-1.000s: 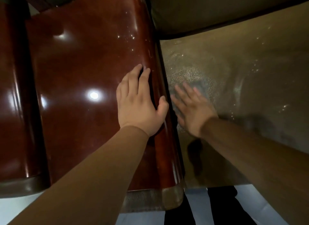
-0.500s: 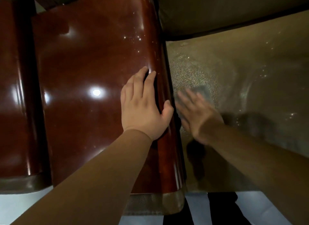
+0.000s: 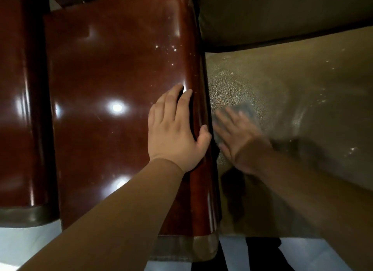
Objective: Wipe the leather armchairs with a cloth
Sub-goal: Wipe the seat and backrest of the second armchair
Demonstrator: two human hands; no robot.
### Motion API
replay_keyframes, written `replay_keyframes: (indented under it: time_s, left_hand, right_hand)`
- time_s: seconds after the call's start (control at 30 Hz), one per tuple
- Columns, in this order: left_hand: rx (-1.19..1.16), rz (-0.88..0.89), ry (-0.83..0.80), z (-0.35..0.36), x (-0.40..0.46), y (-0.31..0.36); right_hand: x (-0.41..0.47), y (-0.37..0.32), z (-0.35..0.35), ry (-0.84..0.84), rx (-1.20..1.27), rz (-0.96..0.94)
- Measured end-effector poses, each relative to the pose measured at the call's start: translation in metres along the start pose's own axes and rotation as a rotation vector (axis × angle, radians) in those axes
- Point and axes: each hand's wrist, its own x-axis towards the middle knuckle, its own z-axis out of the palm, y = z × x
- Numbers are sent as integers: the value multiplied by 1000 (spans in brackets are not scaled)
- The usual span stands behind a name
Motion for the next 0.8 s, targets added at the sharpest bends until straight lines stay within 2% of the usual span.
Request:
replay_keyframes:
  time_s: [0.07,0.13,0.17,0.2,0.27,0.37,0.53,0.6,0.73,0.8]
  left_hand:
    - [1,6,4,0,2,1]
    - [-4,8,17,0,3,2]
    - [-7,3,19,1,4,2]
    - [-11,-2,15,1,4,4]
    - [-16,-12,12,1,3,5]
    - [0,-13,15,1,1,1]
    - [-20,-6,40,0,1,2]
    - [-22,-4,40,2,2,4]
    - [-28,-18,51,1,0,4]
    - [-34,-19,56,3,1,4]
  right_hand:
    - [-27,-2,9,-38,-1,-104]
    - [-11,15,2,-84,-27,-152]
    - [7,25,-3,-53,-48,-150]
    - [28,35,-12,-15,-52,-115]
    - [69,52,-30,-55,6,33]
    - [85,44,-35,-69,44,182]
    - [-12,14,-3,-15,54,55]
    - [-40,19,-1,-75,43,-10]
    - [1,56,-13,-56,-62,-196]
    - [38,68,-26,-50,-78,-76]
